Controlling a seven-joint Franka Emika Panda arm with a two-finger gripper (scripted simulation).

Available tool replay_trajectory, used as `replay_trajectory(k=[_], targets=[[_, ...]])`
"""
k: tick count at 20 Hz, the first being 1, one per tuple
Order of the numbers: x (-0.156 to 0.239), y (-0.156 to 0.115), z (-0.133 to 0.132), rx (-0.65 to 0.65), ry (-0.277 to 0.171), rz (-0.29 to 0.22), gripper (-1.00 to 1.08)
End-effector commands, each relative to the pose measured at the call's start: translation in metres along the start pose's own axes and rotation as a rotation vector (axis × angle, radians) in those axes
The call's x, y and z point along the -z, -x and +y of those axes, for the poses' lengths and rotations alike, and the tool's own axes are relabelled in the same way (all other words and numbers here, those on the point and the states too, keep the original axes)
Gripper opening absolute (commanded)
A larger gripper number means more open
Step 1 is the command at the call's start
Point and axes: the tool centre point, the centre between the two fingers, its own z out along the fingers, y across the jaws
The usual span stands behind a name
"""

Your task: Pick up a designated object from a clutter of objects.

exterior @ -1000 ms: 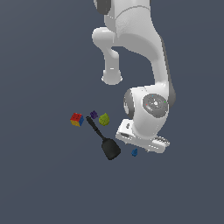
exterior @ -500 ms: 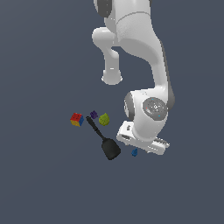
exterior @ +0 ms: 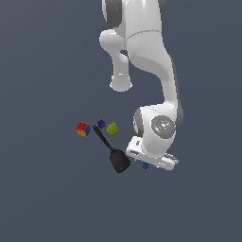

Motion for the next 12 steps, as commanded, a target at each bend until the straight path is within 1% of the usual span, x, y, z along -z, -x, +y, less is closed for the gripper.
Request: replay_trajectory(k=[1,2,12], targets=[[-0.0012,-0.0011,-0.0007,0.000,-0.001,0.002,1.00],[-0.0012,-0.0011,-0.0007,0.000,-0.001,0.002,-1.00],[-0.0012,-0.0010,-0.0007,0.000,-0.001,0.002,-1.00]])
